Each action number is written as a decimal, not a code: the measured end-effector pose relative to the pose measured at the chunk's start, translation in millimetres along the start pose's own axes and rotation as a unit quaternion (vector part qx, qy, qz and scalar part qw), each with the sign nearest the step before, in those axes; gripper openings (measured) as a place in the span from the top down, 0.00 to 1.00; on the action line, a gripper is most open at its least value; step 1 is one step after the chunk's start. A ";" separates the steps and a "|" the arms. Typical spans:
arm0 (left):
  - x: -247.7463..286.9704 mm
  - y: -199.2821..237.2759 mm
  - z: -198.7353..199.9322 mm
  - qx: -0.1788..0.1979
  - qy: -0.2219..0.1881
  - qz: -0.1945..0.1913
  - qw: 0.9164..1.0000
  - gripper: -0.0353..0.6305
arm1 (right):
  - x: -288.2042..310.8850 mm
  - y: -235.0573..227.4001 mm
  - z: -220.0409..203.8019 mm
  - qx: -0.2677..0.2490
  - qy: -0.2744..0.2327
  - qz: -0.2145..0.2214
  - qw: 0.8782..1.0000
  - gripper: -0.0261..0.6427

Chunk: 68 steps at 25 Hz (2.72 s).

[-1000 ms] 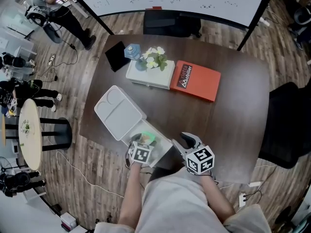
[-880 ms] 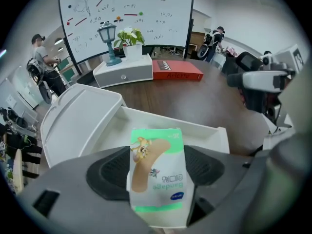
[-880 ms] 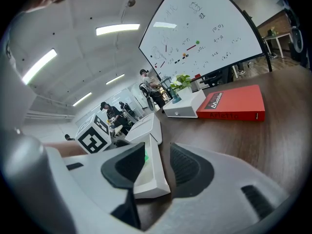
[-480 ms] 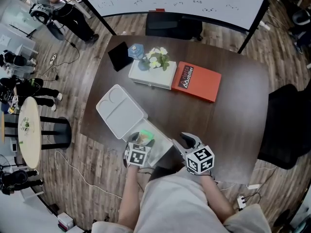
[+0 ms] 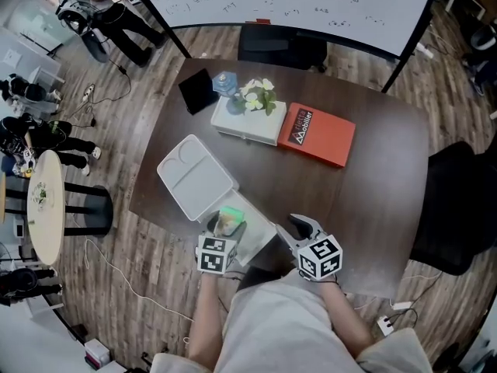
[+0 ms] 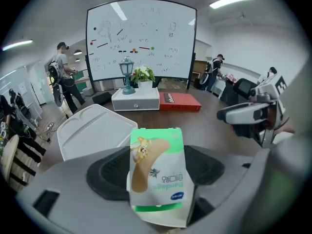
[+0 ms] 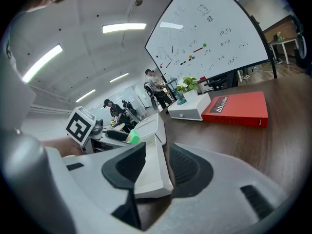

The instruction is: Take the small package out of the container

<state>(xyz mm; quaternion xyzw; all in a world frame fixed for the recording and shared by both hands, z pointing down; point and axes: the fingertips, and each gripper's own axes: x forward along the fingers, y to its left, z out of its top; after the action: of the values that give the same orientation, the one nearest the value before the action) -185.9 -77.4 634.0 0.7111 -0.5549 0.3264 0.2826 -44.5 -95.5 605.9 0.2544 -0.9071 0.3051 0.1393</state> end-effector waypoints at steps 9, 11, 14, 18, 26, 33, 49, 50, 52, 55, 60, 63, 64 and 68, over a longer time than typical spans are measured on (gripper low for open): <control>-28.9 -1.4 19.8 -0.030 -0.102 0.004 0.994 0.45 | -0.9 7.6 -3.1 -0.014 0.004 0.004 1.000 0.74; -37.1 -2.7 24.3 -0.040 -0.128 0.002 0.991 0.45 | -1.5 11.1 -3.2 -0.017 0.005 0.006 1.000 0.74; -47.4 -3.3 27.4 -0.056 -0.157 0.004 0.986 0.45 | -1.3 15.2 -2.8 -0.021 0.005 0.008 1.000 0.74; -61.1 -2.3 29.1 -0.082 -0.197 0.011 0.977 0.45 | -1.8 20.0 -3.5 -0.027 0.005 0.012 1.000 0.75; -83.9 1.6 29.6 -0.160 -0.257 0.011 0.953 0.45 | -8.0 29.6 -5.5 -0.042 0.004 0.014 0.999 0.76; -100.2 2.5 21.5 -0.154 -0.270 0.036 0.950 0.45 | -12.0 42.6 -9.6 -0.057 0.007 0.021 0.998 0.76; -107.3 3.3 4.6 -0.132 -0.249 0.074 0.957 0.45 | -15.9 56.1 -7.5 -0.073 -0.004 0.021 0.997 0.89; -107.7 3.3 4.2 -0.133 -0.249 0.074 0.957 0.45 | -16.2 56.6 -7.2 -0.074 -0.005 0.020 0.997 0.90; -108.0 3.2 3.3 -0.132 -0.249 0.073 0.957 0.45 | -16.3 56.9 -7.3 -0.074 -0.007 0.017 0.997 0.94; -107.6 2.3 3.2 -0.129 -0.250 0.072 0.957 0.45 | -15.5 56.2 -8.6 -0.076 -0.005 0.013 0.997 0.95; -109.0 1.8 4.0 -0.125 -0.252 0.071 0.957 0.45 | -15.0 58.0 -8.6 -0.078 -0.002 0.011 0.997 0.95; -109.8 2.4 4.1 -0.125 -0.254 0.070 0.957 0.45 | -14.9 58.0 -9.4 -0.078 0.000 0.008 0.997 0.95; -110.0 2.4 4.4 -0.125 -0.255 0.069 0.956 0.45 | -14.8 57.6 -10.0 -0.078 0.002 0.007 0.997 0.95; -109.2 2.4 4.5 -0.123 -0.256 0.067 0.956 0.45 | -13.9 56.3 -10.4 -0.078 0.003 0.005 0.997 0.95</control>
<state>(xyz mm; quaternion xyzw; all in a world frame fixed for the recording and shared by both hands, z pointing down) -206.3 -15.3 546.3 0.6914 -0.6912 0.0809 0.1942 -62.7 -45.3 581.1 0.2375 -0.9289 0.2346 0.1604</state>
